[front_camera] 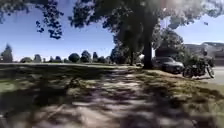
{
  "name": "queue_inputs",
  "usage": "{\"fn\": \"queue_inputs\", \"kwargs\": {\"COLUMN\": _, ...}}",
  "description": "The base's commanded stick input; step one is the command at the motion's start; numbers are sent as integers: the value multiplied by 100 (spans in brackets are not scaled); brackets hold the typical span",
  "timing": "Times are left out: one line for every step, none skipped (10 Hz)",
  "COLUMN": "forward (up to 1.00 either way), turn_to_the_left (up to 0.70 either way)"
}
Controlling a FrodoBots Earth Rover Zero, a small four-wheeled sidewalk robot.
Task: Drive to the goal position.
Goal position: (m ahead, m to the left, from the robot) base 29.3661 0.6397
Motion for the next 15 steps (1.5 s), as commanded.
{"fn": "queue_inputs", "kwargs": {"forward": 70, "turn_to_the_left": 0}}
{"fn": "queue_inputs", "kwargs": {"forward": 70, "turn_to_the_left": 0}}
{"fn": "queue_inputs", "kwargs": {"forward": 70, "turn_to_the_left": 0}}
{"fn": "queue_inputs", "kwargs": {"forward": 70, "turn_to_the_left": 0}}
{"fn": "queue_inputs", "kwargs": {"forward": 70, "turn_to_the_left": 0}}
{"fn": "queue_inputs", "kwargs": {"forward": 70, "turn_to_the_left": 0}}
{"fn": "queue_inputs", "kwargs": {"forward": 70, "turn_to_the_left": 0}}
{"fn": "queue_inputs", "kwargs": {"forward": 70, "turn_to_the_left": 0}}
{"fn": "queue_inputs", "kwargs": {"forward": 70, "turn_to_the_left": 0}}
{"fn": "queue_inputs", "kwargs": {"forward": 70, "turn_to_the_left": 0}}
{"fn": "queue_inputs", "kwargs": {"forward": 70, "turn_to_the_left": 0}}
{"fn": "queue_inputs", "kwargs": {"forward": 70, "turn_to_the_left": 0}}
{"fn": "queue_inputs", "kwargs": {"forward": 70, "turn_to_the_left": 0}}
{"fn": "queue_inputs", "kwargs": {"forward": 70, "turn_to_the_left": 0}}
{"fn": "queue_inputs", "kwargs": {"forward": 70, "turn_to_the_left": 0}}
